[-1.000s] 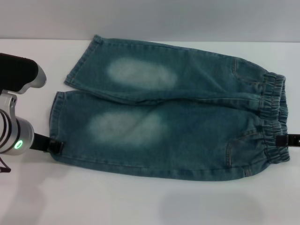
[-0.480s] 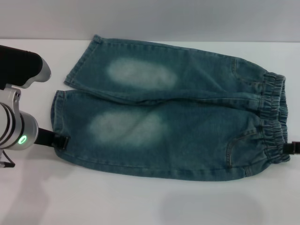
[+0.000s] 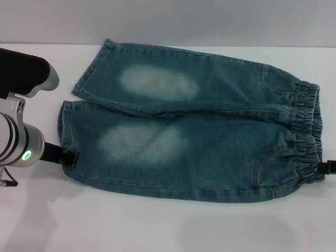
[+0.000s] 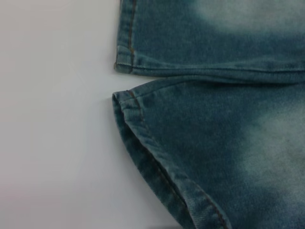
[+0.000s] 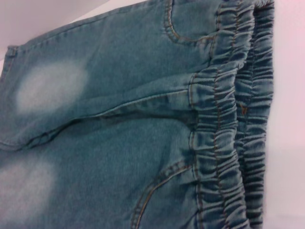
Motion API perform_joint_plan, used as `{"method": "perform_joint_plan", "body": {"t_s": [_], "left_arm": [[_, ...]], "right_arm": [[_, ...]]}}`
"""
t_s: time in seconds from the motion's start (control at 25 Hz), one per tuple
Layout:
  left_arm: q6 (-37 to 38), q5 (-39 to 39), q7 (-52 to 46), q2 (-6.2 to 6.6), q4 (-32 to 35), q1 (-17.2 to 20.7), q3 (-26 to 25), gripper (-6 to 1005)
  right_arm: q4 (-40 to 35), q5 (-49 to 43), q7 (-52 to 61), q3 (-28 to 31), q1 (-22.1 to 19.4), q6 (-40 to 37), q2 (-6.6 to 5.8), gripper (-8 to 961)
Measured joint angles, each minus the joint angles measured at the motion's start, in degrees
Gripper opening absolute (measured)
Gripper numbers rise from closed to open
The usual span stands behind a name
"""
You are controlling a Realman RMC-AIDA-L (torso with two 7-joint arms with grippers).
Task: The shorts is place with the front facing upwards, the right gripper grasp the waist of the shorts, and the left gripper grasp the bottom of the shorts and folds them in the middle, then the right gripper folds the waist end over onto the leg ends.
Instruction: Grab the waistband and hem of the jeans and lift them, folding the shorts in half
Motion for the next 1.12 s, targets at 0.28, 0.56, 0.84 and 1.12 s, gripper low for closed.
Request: {"method": "perform_joint_plan", "body": {"t_s": [0.28,0.56,0.84,1.12], "left_arm": [[-0.68,0.00,-0.11,0.00,-0.57,-0.27,0.69,105],[-0.83,-0.01,-0.14,0.00,-1.27,-0.23,0.75,106],[-0.99,0.00,-0.10,0.00,-1.53,-0.22,0.77,106],[-1.22,0.00,0.06,0.00,-1.63,-0.28,0.78,106]], "right_arm": [[3.14,-1.50,-1.48,1.61,2.78,0.58,-0.05,666],[6.41,-2.32,-2.58,2.20,5.00,1.34,-0.19,661],[8.44,-2.48,-3.32,2.25,6.84,2.00,-0.18,655],[9.16,-2.48,-3.62,2.26,7.41,2.04,-0.12,649]]}}
